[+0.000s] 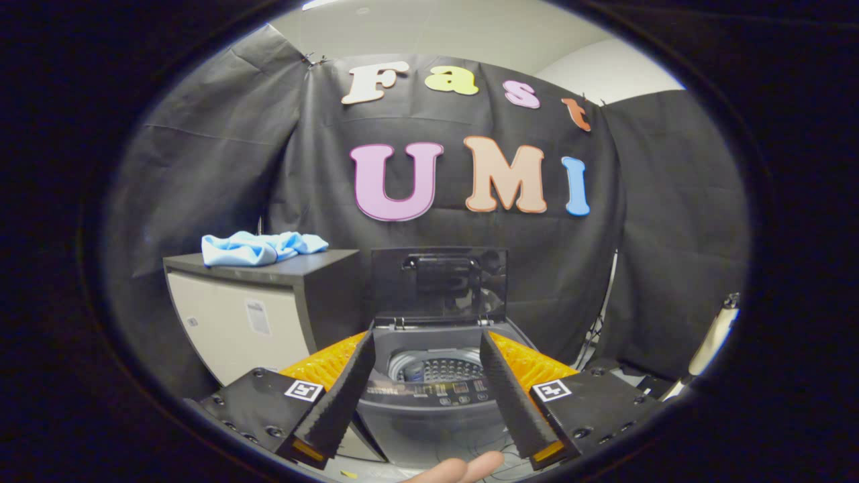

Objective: Put the clothes into the washing machine and then close the washing machine lid.

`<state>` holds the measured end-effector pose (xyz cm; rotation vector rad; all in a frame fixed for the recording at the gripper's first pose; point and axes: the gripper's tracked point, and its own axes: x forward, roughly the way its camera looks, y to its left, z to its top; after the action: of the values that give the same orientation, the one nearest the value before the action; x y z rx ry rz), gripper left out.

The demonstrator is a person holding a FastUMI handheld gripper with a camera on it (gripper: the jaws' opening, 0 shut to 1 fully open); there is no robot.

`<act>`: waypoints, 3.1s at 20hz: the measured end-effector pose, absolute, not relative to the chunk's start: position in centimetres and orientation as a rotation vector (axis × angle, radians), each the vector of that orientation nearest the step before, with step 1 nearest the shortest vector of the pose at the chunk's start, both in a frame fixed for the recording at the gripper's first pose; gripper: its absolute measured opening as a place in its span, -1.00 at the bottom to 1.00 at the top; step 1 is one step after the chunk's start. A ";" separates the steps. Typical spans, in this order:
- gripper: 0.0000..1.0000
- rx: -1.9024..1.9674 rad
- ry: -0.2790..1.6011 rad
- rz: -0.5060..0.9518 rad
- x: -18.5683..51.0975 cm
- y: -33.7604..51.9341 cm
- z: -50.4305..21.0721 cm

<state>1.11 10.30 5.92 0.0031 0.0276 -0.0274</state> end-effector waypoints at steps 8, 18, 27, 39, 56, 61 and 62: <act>0.95 0.046 -0.086 0.095 6.9 22.5 16.7; 0.96 -0.031 0.179 0.211 18.9 38.0 14.4; 0.84 0.213 0.470 0.199 21.3 39.5 8.2; 0.67 0.047 0.452 0.242 21.1 40.9 9.2; -0.83 0.131 0.473 0.268 20.5 43.1 8.1; -0.83 0.146 0.431 0.276 20.1 41.8 8.5; -0.83 0.111 0.422 0.259 20.1 41.5 8.6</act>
<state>20.09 41.49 8.65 0.1113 0.4218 0.2589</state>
